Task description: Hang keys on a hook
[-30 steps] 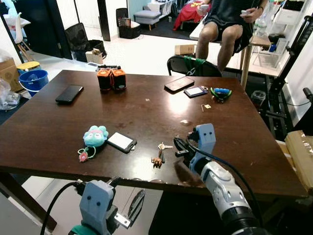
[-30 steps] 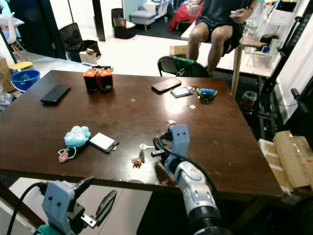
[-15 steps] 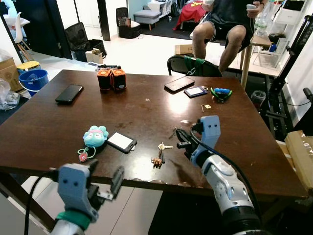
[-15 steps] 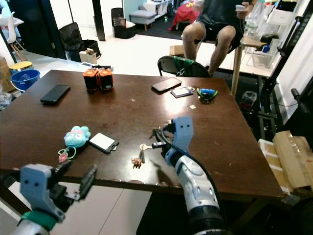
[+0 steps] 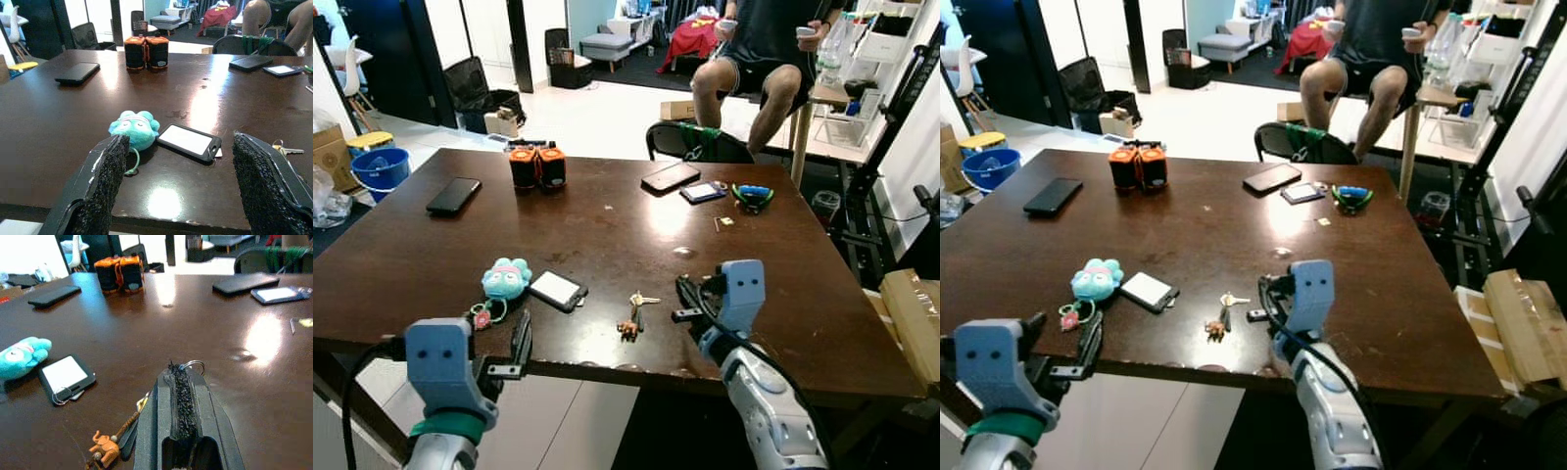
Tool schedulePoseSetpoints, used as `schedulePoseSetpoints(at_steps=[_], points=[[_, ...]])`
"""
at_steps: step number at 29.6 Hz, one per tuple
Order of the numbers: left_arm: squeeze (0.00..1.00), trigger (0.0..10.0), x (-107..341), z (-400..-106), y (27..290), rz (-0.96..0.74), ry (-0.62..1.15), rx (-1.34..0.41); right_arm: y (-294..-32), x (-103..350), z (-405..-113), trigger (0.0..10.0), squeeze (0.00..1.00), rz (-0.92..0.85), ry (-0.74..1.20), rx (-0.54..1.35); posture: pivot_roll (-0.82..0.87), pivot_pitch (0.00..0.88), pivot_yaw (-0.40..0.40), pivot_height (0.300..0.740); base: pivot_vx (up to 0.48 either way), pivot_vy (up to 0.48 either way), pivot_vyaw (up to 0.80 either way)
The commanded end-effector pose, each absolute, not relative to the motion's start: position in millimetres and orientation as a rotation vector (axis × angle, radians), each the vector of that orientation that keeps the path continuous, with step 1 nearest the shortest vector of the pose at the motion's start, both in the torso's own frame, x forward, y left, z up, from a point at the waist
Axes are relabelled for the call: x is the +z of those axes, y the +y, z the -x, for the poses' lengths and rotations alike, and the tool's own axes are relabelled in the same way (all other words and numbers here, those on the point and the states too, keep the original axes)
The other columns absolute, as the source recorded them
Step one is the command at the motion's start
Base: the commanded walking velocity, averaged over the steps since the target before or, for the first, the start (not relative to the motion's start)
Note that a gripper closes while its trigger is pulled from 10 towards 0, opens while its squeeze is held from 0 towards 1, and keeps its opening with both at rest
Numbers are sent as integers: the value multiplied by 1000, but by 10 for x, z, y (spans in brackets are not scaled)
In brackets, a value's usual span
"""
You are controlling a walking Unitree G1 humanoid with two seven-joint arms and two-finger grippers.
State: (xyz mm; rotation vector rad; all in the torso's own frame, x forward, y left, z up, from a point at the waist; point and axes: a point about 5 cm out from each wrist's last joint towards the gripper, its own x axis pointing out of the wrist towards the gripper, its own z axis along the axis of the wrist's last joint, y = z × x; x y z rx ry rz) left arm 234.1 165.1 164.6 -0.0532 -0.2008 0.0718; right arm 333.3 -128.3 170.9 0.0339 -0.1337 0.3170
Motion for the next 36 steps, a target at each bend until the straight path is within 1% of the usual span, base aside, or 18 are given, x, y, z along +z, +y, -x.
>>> schedulePoseSetpoints(at_steps=[1, 9, 13, 36], points=[[0, 10000, 1622, -2338, 1706, 36, -188, 106, -1194, 1674, -3286, 10000, 0, -11, -131, 347, -153, 0, 72, 740, 0, 0, 800], [0, 10000, 1645, -2354, 1779, 36, -196, 149, -1137, 1680, -3269, 10000, 0, -21, -135, 354, -153, 0, 76, 740, 0, 0, 800], [0, 10000, 1662, -2415, 1814, 39, -200, 188, -1132, 1706, -3290, 10000, 0, -25, -140, 345, -158, 0, 80, 740, 0, 0, 800], [0, 10000, 1600, -2421, 1804, 37, -177, 199, -1135, 1664, -3303, 10000, 0, -8, -121, 329, -158, 0, 76, 740, 0, 0, 800]])
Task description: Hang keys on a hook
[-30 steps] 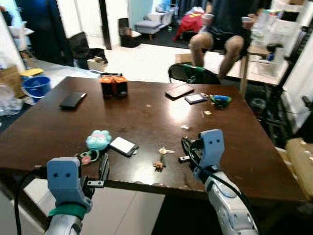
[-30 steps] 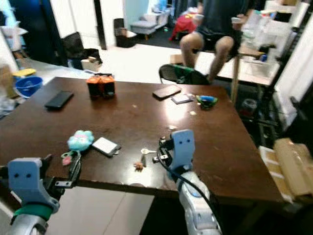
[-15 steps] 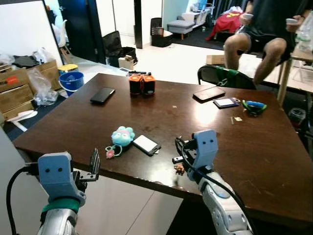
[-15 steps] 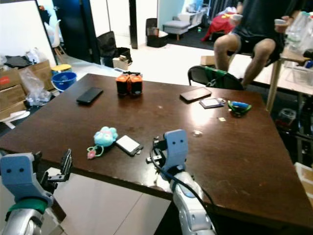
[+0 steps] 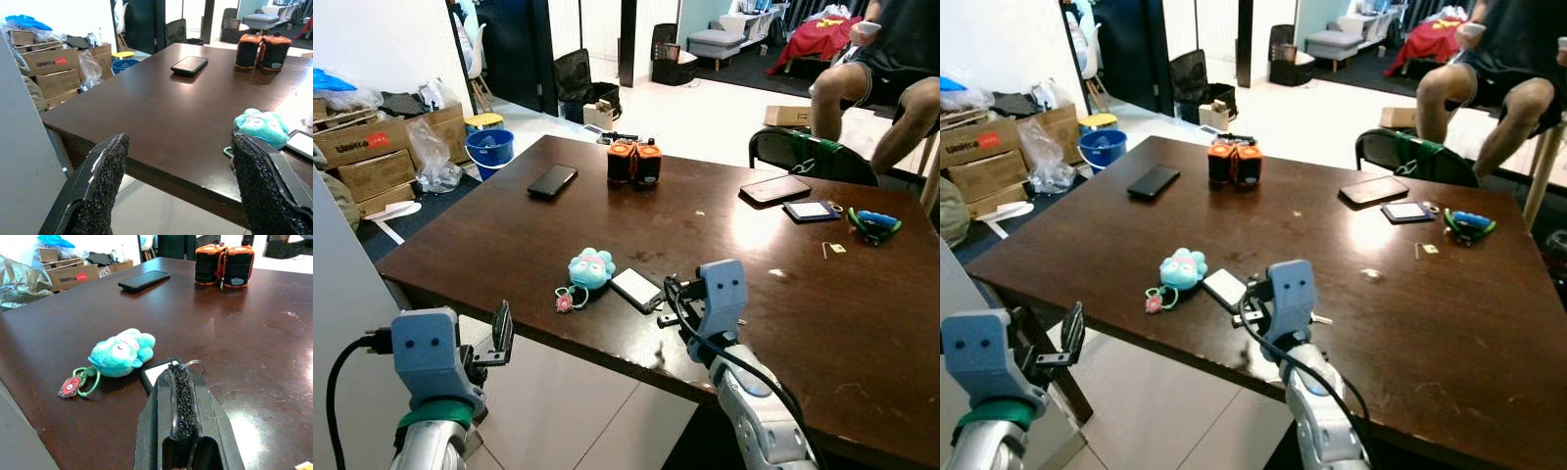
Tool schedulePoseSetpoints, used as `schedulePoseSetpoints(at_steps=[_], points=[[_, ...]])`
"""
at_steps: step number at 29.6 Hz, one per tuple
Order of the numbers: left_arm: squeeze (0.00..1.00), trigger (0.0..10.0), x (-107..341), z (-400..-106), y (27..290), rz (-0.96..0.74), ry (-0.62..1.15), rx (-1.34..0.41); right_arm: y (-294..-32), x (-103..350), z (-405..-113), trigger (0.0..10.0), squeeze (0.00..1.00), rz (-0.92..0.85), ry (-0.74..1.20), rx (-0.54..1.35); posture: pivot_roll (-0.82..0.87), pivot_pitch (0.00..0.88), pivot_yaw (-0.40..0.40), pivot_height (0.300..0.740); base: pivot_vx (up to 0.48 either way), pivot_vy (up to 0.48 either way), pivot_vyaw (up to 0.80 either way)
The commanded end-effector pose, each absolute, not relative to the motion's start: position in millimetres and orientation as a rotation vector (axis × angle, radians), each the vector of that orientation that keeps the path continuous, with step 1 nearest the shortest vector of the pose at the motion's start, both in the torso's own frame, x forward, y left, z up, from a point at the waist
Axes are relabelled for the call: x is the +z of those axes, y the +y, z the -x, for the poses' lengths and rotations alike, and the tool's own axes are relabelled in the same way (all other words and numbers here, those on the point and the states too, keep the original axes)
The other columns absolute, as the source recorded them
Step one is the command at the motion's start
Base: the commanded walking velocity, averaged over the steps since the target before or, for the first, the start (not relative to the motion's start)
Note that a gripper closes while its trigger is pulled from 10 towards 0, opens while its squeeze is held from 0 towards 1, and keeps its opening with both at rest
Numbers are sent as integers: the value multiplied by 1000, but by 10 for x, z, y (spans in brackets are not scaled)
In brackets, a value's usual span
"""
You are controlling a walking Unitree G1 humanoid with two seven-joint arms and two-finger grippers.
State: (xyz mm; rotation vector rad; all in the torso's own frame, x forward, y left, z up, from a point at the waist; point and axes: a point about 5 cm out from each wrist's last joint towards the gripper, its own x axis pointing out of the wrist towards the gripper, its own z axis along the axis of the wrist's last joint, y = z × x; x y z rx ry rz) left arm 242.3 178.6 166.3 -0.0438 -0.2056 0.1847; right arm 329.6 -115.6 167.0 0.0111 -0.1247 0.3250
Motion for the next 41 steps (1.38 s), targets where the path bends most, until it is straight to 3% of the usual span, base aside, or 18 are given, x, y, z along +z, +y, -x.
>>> schedulePoseSetpoints(at_steps=[1, 5, 41], points=[[0, 10000, 1605, -2420, 1808, 35, -180, 203, -1136, 1663, -3303, 10000, 0, -8, -120, 328, -158, 0, 76, 740, 0, -319, 800], [0, 10000, 1606, -2418, 1809, 43, -181, 205, -1140, 1662, -3304, 10000, 0, -8, -119, 326, -161, 0, 77, 740, 0, -440, 800], [0, 10000, 1608, -2413, 1853, 75, -194, 237, -1136, 1689, -3342, 10000, 0, -6, -124, 328, -161, 0, 68, 740, 0, 0, 800]])
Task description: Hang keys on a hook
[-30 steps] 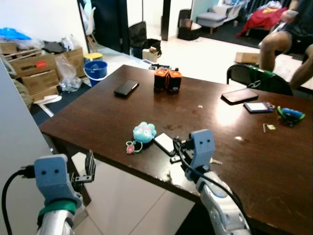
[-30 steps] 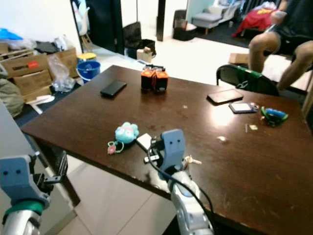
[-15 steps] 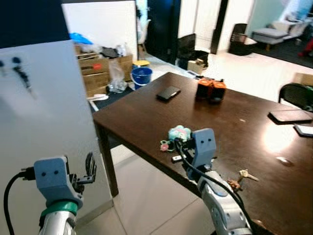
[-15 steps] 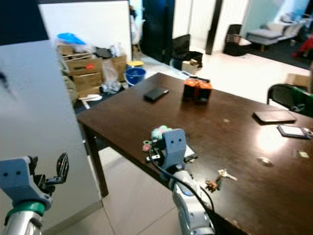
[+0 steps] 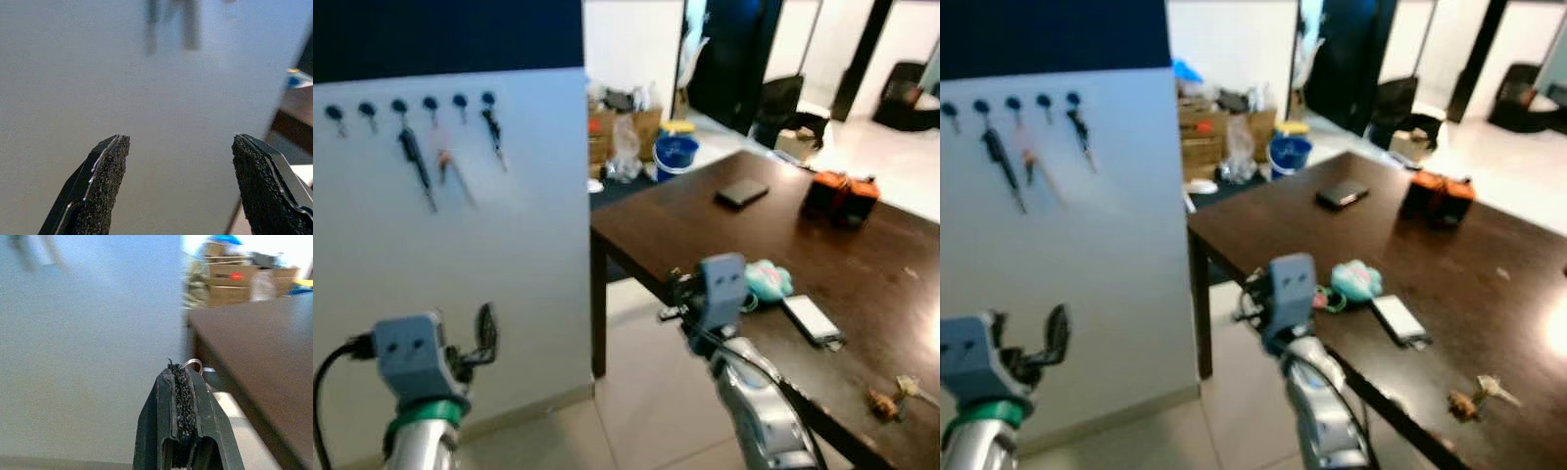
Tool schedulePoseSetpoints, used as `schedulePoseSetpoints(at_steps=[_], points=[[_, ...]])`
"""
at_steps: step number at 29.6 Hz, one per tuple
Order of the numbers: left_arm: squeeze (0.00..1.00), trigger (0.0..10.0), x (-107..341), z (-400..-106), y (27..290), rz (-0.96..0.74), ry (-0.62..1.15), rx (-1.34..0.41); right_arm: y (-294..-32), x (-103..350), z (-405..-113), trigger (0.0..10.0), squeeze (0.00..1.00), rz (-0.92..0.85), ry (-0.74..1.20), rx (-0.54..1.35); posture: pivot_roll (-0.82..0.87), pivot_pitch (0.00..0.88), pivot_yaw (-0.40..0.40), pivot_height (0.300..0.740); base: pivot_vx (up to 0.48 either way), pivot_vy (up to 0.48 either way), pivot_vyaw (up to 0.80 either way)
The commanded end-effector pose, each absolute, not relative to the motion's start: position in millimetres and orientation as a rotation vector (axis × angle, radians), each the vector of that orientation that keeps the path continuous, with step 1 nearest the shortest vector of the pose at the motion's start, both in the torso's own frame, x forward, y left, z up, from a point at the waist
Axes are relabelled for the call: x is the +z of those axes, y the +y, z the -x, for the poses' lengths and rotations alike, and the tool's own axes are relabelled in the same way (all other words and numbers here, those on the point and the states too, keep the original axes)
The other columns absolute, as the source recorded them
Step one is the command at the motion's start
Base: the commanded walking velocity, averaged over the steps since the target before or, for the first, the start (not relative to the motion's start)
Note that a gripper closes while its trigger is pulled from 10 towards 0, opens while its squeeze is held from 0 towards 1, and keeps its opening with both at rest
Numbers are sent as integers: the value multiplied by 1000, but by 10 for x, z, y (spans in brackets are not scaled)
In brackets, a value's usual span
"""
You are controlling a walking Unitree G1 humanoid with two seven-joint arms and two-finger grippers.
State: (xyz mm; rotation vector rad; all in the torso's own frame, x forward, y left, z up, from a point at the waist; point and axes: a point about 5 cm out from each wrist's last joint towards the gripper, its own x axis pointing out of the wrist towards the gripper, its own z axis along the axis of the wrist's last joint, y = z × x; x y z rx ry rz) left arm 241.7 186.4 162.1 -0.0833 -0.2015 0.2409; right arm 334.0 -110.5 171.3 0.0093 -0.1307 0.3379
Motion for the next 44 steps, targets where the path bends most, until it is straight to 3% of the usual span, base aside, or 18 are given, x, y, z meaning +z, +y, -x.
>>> schedulePoseSetpoints(at_steps=[1, 24, 32, 44], points=[[0, 10000, 1608, -2413, 1853, 75, -194, 237, -1136, 1689, -3342, 10000, 0, -6, -124, 328, -161, 0, 68, 740, 0, 0, 800], [0, 10000, 1609, -2436, 1863, 51, -184, 248, -1160, 1715, -3385, 10000, 0, 1, -137, 321, -161, 0, 68, 740, 0, 0, 800], [0, 10000, 1609, -2440, 1832, 44, -190, 225, -1214, 1684, -3386, 10000, 0, -49, -119, 293, -171, 0, 70, 740, 0, 0, 0], [0, 10000, 1627, -2456, 1809, 46, -201, 218, -1228, 1669, -3380, 10000, 0, -61, -118, 286, -173, 0, 71, 740, 0, 0, -497]])
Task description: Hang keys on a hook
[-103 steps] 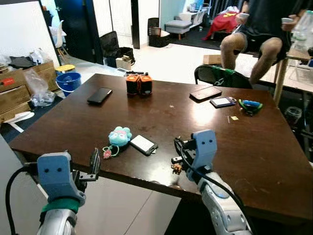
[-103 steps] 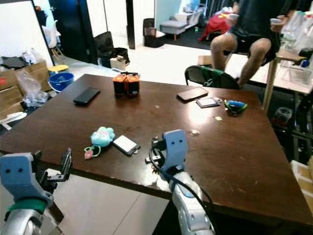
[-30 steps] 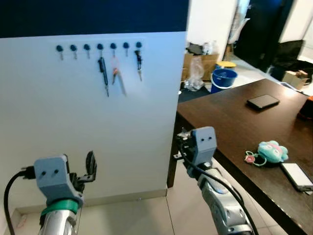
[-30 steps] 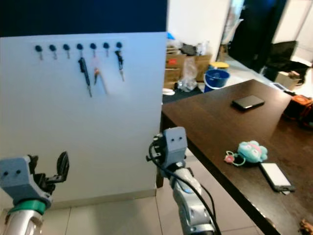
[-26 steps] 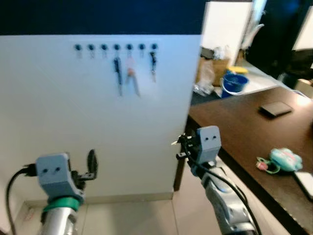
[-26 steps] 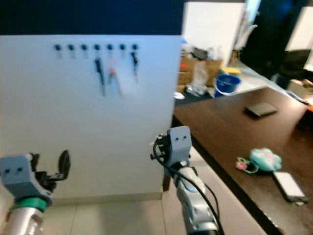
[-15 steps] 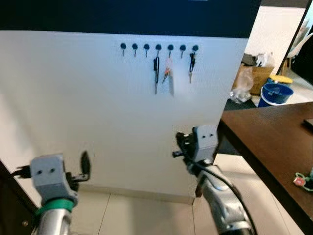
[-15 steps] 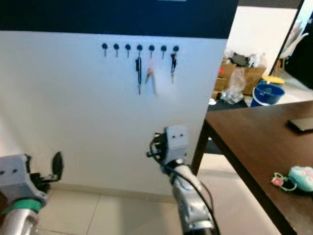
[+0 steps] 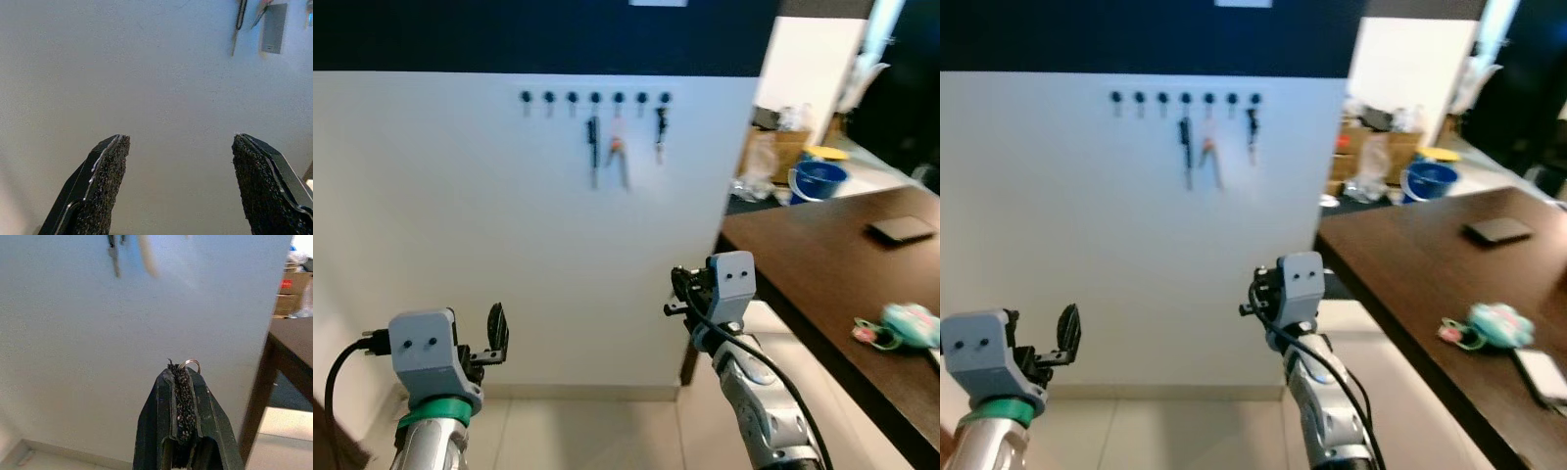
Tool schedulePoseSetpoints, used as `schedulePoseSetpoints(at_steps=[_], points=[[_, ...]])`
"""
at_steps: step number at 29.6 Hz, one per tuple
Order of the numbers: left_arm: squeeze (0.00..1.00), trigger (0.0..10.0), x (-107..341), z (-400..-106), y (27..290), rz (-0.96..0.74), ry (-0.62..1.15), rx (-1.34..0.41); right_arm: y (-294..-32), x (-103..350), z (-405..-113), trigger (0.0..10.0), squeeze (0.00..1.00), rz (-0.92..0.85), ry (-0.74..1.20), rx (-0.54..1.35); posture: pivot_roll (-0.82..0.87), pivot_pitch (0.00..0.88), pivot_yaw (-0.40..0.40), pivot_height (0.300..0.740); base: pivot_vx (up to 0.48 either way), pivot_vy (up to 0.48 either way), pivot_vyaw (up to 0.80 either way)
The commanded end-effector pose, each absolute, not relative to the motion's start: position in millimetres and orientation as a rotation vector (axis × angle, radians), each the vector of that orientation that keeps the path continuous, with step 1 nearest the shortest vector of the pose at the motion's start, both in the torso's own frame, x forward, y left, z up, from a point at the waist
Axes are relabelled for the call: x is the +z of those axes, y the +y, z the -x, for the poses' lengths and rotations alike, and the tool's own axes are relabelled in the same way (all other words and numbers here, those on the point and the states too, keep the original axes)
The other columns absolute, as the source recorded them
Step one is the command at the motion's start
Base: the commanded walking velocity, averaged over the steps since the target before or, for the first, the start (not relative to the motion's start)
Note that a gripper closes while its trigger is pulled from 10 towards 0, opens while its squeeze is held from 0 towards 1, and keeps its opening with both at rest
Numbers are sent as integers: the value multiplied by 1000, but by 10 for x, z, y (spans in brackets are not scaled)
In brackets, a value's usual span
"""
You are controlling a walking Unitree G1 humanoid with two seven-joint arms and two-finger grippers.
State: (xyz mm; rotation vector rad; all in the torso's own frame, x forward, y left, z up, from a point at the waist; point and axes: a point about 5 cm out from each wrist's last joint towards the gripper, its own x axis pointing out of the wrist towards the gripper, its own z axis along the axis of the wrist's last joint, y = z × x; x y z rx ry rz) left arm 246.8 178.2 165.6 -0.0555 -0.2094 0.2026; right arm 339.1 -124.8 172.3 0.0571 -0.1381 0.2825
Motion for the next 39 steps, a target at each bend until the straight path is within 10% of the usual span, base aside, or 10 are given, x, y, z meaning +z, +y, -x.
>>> schedulePoseSetpoints(at_steps=[1, 39], points=[[0, 10000, 1635, -2458, 1811, 38, -207, 218, -1225, 1664, -3375, 10000, 0, -60, -117, 286, -173, 0, 71, 740, 0, 0, 0], [0, 10000, 1672, -2461, 1762, 65, -239, 173, -1236, 1654, -3379, 10000, 0, -63, -112, 278, -172, 0, 73, 740, 0, -110, 0]])
